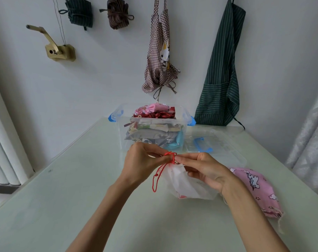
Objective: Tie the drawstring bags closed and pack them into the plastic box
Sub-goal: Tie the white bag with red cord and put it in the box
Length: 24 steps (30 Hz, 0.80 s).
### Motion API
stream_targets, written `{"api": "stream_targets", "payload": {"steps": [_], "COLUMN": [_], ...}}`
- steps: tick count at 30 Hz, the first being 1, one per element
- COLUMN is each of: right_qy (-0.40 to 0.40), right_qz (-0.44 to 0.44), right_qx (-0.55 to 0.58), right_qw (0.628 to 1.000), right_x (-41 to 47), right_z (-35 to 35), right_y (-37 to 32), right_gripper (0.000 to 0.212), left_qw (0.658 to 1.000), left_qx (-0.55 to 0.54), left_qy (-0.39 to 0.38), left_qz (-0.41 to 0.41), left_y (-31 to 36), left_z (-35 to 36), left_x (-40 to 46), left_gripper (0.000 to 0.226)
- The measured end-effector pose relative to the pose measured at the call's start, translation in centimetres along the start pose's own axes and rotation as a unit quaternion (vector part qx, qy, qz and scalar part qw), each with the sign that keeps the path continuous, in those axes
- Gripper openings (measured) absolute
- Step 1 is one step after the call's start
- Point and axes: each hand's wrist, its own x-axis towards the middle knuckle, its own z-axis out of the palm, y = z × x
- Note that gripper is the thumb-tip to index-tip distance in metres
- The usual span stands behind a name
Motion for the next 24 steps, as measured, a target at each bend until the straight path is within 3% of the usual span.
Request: {"api": "stream_targets", "payload": {"steps": [4, 7, 10, 13, 15, 17, 18, 19, 20, 22, 23, 24], "right_qy": [-0.012, 0.036, 0.119, 0.196, 0.237, 0.230, 0.234, 0.216, 0.193, 0.085, 0.015, -0.023], "right_qz": [-0.012, -0.056, -0.176, -0.285, -0.356, -0.359, -0.350, -0.319, -0.289, -0.168, -0.111, -0.082], "right_qx": [-0.010, -0.039, -0.200, -0.446, -0.572, -0.682, -0.726, -0.738, -0.697, -0.432, -0.237, -0.096], "right_qw": [1.000, 0.997, 0.957, 0.826, 0.700, 0.594, 0.544, 0.555, 0.627, 0.882, 0.965, 0.992], "right_x": [0.2, 0.1, 0.1, 0.1, 0.1, 0.6, 1.0, 1.2, 1.2, 0.3, -0.2, -0.4], "right_z": [-0.1, -0.7, -0.6, 0.5, 0.5, 0.1, -0.2, -0.4, -0.4, 0.1, 0.6, 0.8], "right_y": [0.1, -0.3, -0.5, -0.4, 0.3, 1.7, 2.4, 2.6, 2.3, 0.4, -0.2, -0.4], "right_gripper": [0.015, 0.006, 0.006, 0.009, 0.011, 0.008, 0.018, 0.023, 0.019, 0.005, 0.013, 0.017], "left_qw": [0.993, 0.984, 0.980, 0.974, 0.976, 0.981, 0.983, 0.986, 0.989, 0.991, 0.991, 0.991], "left_qx": [-0.096, -0.123, -0.123, -0.127, -0.123, -0.108, -0.094, -0.074, -0.051, -0.029, -0.035, -0.041], "left_qy": [-0.065, -0.090, -0.057, -0.001, 0.013, 0.008, 0.008, 0.010, 0.013, 0.021, 0.022, 0.023], "left_qz": [-0.037, -0.096, -0.146, -0.187, -0.180, -0.164, -0.155, -0.147, -0.140, -0.130, -0.129, -0.126], "left_y": [0.3, 0.0, 0.0, 0.0, -0.1, -0.3, -0.3, -0.5, -0.6, -0.7, -0.7, -0.6], "left_z": [-0.6, -1.4, -1.3, -1.3, -1.7, -1.8, -1.7, -1.4, -1.2, -1.2, -1.4, -1.7], "left_x": [0.0, 0.0, 0.3, 0.8, 0.8, 0.8, 0.7, 0.5, 0.5, 0.6, 0.7, 0.7], "left_gripper": [0.011, 0.012, 0.010, 0.010, 0.008, 0.006, 0.010, 0.013, 0.015, 0.014, 0.013, 0.011]}}
